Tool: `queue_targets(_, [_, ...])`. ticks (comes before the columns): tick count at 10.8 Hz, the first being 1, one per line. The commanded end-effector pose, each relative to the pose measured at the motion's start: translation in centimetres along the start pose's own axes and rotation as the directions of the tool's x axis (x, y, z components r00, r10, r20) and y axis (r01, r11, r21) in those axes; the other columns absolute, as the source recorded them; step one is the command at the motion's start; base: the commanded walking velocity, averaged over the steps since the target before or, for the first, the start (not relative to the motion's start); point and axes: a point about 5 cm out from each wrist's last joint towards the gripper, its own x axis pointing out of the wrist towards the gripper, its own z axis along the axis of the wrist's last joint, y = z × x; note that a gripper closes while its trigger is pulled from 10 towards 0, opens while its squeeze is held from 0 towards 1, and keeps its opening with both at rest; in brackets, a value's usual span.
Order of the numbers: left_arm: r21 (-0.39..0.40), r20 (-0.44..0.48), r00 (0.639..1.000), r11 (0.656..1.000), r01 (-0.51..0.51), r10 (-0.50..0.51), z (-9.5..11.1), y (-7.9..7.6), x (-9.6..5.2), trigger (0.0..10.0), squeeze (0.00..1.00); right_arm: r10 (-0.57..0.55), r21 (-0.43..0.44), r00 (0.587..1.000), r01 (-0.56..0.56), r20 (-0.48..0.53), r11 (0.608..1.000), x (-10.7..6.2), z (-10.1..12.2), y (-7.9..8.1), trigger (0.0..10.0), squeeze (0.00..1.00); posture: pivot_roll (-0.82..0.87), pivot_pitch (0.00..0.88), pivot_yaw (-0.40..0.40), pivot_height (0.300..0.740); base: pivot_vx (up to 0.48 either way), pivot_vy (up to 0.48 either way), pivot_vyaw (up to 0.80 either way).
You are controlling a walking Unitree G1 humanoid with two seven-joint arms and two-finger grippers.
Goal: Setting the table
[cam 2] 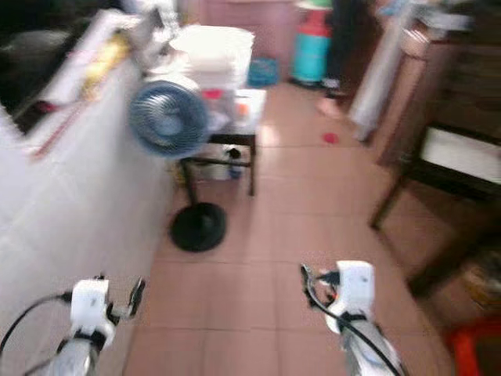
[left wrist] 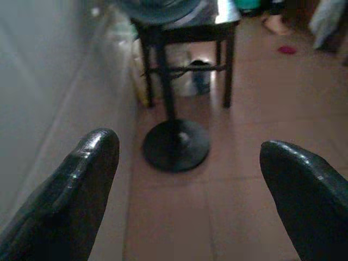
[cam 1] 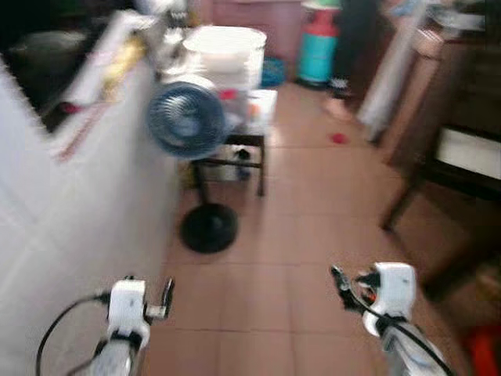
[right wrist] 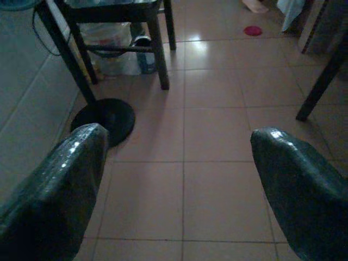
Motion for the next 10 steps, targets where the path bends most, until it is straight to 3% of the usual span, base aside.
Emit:
queue_targets(1, [-0.027, -0.029, 1.0, 1.0, 0.008, -0.008, -0.4, -0.1, 0.0, 10.0, 0.0, -0.027, 0.002, 1.0, 0.027, 0.01, 1.0, 0.1, 0.6, -0.1, 10.0, 0.0, -0.11, 0.029, 0.046, 0.74, 0.0, 0.0, -0.77])
queue_targets(3, [-0.081, -0.049, 0.998, 0.996, 0.037, -0.041, -0.5, -0.3, 0.6, 10.0, 0.0, -0.044, 0.01, 0.999, 0.044, 0.017, 0.999, 0.2, 1.0, -0.1, 10.0, 0.0, -0.13, 0.027, 0.049, 0.74, 0.0, 0.0, -0.77])
queue_targets(6, [-0.088, -0.066, 0.997, 0.996, 0.035, -0.041, -0.5, -0.5, 1.2, 10.0, 0.0, -0.042, 0.014, 0.999, 0.042, 0.015, 0.999, 0.2, 1.2, 0.4, 10.0, 0.0, -0.13, 0.04, 0.051, 0.74, 0.0, 0.0, -0.77])
queue_targets(10, [-0.081, -0.005, 0.999, 0.996, 0.046, -0.047, 0.9, -1.2, 1.2, 10.0, 0.0, -0.03, 0.016, 0.999, 0.03, 0.012, 0.999, 0.4, 1.2, 0.8, 10.0, 0.0, -0.11, 0.046, 0.047, 0.74, 0.0, 0.0, -0.78])
